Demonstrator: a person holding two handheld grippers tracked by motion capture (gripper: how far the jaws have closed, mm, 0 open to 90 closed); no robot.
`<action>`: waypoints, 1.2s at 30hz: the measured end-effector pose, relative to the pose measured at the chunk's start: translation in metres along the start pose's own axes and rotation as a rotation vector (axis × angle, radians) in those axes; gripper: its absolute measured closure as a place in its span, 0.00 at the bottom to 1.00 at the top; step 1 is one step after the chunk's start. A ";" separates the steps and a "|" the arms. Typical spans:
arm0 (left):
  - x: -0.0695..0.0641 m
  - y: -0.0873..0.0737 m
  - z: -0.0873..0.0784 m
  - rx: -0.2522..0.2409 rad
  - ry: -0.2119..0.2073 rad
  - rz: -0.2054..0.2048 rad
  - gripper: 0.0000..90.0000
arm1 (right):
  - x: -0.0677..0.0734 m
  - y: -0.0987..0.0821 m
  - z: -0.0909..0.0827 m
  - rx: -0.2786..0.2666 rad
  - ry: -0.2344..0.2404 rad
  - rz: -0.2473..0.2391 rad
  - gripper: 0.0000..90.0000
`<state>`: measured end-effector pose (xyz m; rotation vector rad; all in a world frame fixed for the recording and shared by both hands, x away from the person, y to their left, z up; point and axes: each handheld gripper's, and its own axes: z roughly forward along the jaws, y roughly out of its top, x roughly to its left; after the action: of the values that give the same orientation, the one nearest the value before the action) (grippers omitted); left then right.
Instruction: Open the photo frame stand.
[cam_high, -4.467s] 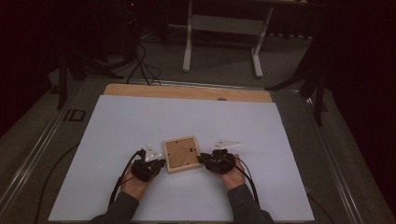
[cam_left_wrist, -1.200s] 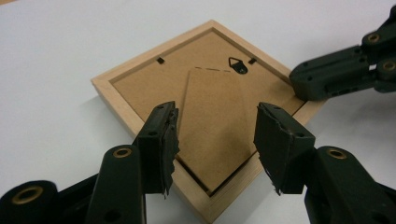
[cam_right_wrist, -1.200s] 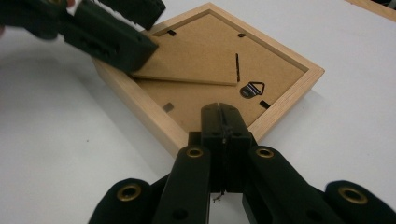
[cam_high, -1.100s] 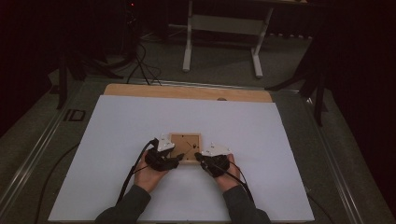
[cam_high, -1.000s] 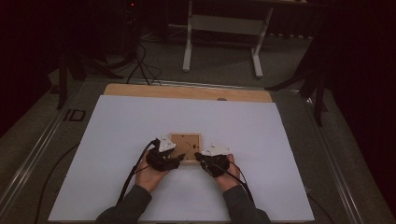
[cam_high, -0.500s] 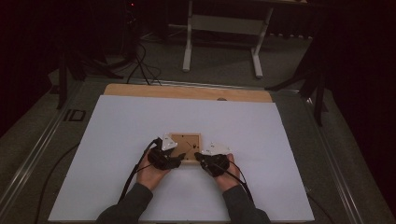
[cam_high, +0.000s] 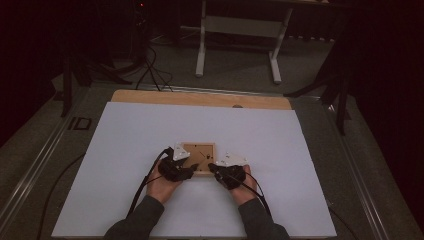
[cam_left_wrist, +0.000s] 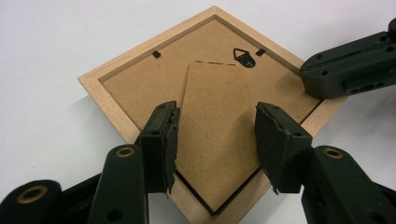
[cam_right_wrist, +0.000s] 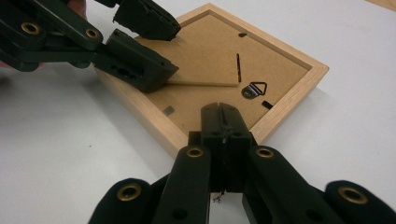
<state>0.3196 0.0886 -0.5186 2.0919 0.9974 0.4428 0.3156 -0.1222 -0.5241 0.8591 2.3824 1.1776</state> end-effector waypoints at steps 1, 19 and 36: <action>0.000 0.000 0.000 0.003 -0.001 -0.001 0.57 | 0.000 0.000 0.000 0.000 0.000 0.000 1.00; 0.001 0.012 -0.017 -0.049 -0.016 -0.039 0.55 | 0.000 0.000 0.000 -0.001 -0.001 -0.002 1.00; 0.010 -0.011 -0.047 -0.022 -0.032 -0.055 0.69 | 0.000 0.000 0.000 -0.003 -0.003 0.001 1.00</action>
<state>0.2927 0.1243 -0.4966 2.0411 1.0245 0.3898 0.3151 -0.1221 -0.5245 0.8597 2.3777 1.1795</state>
